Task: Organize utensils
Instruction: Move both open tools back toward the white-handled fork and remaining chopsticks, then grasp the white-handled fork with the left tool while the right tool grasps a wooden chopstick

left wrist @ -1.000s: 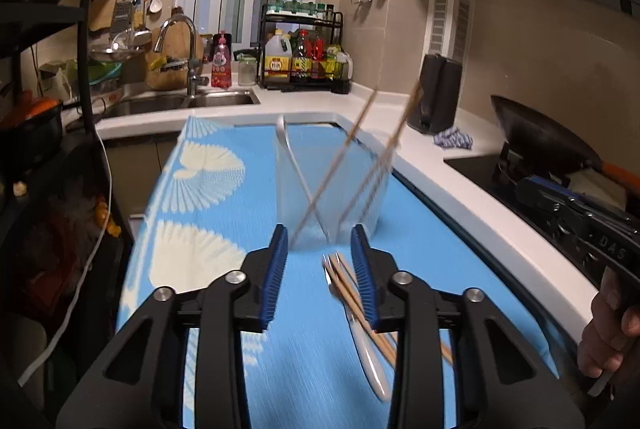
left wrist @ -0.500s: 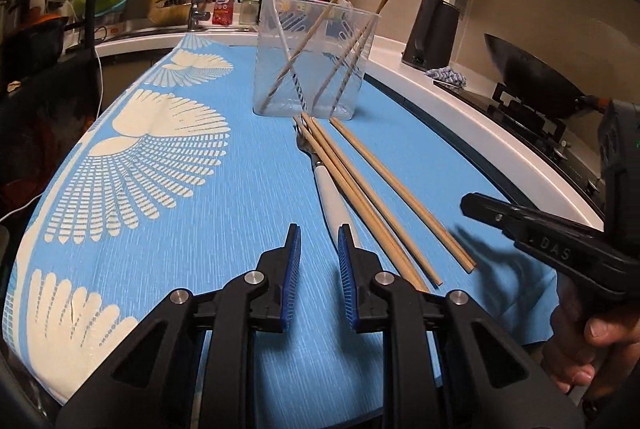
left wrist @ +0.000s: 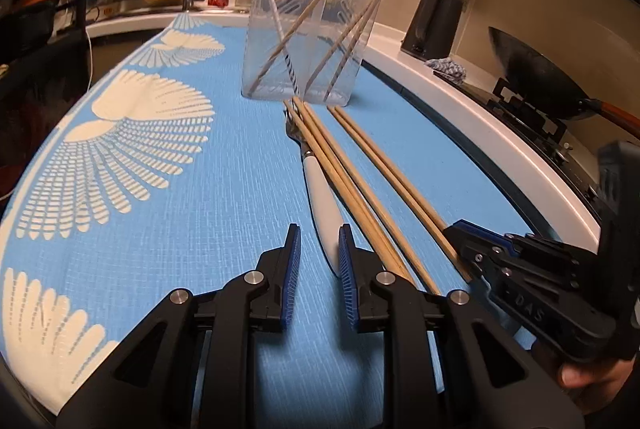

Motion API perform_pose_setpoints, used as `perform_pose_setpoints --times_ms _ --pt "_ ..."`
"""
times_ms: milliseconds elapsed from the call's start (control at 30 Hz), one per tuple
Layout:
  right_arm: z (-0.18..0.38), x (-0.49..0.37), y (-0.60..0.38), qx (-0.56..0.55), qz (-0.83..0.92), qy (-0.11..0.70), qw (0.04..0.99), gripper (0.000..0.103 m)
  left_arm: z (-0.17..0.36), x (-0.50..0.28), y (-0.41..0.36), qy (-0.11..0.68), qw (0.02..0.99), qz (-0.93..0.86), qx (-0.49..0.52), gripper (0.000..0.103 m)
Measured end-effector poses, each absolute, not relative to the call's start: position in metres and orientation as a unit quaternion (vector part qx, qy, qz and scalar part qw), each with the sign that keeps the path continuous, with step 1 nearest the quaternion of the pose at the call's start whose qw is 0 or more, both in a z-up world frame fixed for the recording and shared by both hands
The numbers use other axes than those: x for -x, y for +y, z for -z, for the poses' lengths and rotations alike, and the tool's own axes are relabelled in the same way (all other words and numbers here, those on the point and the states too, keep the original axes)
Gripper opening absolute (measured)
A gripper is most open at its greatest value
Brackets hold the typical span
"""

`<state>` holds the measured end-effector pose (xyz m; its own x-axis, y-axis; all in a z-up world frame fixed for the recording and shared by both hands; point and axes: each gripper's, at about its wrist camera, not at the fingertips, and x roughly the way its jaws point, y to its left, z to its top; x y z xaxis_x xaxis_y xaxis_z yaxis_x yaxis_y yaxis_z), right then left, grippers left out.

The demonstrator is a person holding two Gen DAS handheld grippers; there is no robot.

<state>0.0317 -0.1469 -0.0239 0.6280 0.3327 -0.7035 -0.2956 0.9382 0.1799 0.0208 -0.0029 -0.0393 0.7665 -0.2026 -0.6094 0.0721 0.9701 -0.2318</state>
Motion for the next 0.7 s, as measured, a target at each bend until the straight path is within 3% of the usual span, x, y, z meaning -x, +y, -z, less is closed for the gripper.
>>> perform_pose_setpoints --times_ms 100,500,633,700 --pt "0.023 -0.032 -0.15 -0.036 -0.175 0.396 0.901 0.01 0.041 -0.027 -0.006 0.337 0.934 0.065 0.097 0.031" --pt "0.024 -0.029 -0.15 -0.043 -0.168 0.391 0.904 0.008 0.044 -0.04 -0.029 0.347 0.937 0.021 0.041 0.032" --pt "0.024 -0.031 -0.151 -0.047 -0.165 0.393 0.904 0.006 0.043 -0.039 -0.022 0.352 0.935 0.012 0.039 0.018" --pt "0.024 -0.031 -0.153 -0.055 -0.164 0.395 0.902 0.006 0.042 -0.037 -0.016 0.355 0.934 0.014 0.043 0.018"
